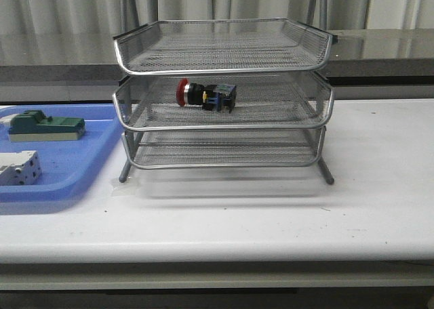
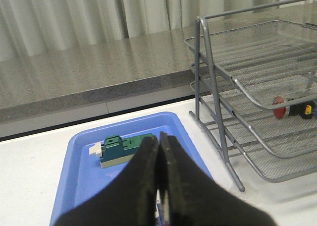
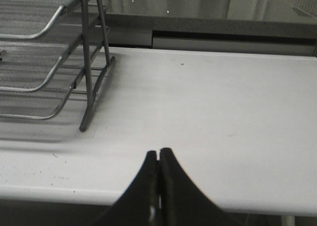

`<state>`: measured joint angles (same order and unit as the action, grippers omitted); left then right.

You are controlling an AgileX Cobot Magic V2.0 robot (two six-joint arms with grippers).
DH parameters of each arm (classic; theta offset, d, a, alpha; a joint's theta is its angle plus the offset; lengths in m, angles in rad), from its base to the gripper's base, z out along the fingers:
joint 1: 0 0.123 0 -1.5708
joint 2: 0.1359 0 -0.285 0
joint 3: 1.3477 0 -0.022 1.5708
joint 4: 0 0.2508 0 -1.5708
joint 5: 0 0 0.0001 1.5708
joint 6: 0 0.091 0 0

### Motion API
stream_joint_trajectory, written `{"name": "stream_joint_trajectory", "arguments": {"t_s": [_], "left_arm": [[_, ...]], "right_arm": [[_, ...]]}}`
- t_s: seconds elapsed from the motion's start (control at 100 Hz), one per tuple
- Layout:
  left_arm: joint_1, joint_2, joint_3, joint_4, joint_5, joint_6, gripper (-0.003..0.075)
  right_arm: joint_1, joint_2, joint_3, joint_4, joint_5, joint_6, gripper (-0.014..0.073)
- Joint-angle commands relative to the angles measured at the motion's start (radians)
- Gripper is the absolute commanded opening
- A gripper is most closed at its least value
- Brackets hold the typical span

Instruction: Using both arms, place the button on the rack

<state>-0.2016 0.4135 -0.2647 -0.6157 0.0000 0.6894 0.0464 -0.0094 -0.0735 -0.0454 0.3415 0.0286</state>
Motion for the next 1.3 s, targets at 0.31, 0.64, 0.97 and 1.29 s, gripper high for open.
{"name": "stream_joint_trajectory", "arguments": {"t_s": [0.31, 0.64, 0.97, 1.29], "left_arm": [[0.003, 0.006, -0.030, -0.010, -0.066, -0.010, -0.0020], [0.003, 0.006, -0.030, -0.010, -0.066, -0.010, -0.0020], [0.003, 0.006, -0.030, -0.010, -0.066, -0.010, -0.0020], [0.003, 0.006, -0.030, -0.010, -0.066, -0.010, -0.0020]], "right_arm": [[-0.006, -0.018, 0.084, -0.006, -0.232, -0.012, -0.0057], [-0.006, -0.018, 0.101, 0.001, -0.282, -0.010, -0.0057], [-0.006, -0.018, 0.101, 0.003, -0.275, -0.010, -0.0057], [-0.006, -0.018, 0.101, 0.003, -0.275, -0.010, -0.0057]]}}
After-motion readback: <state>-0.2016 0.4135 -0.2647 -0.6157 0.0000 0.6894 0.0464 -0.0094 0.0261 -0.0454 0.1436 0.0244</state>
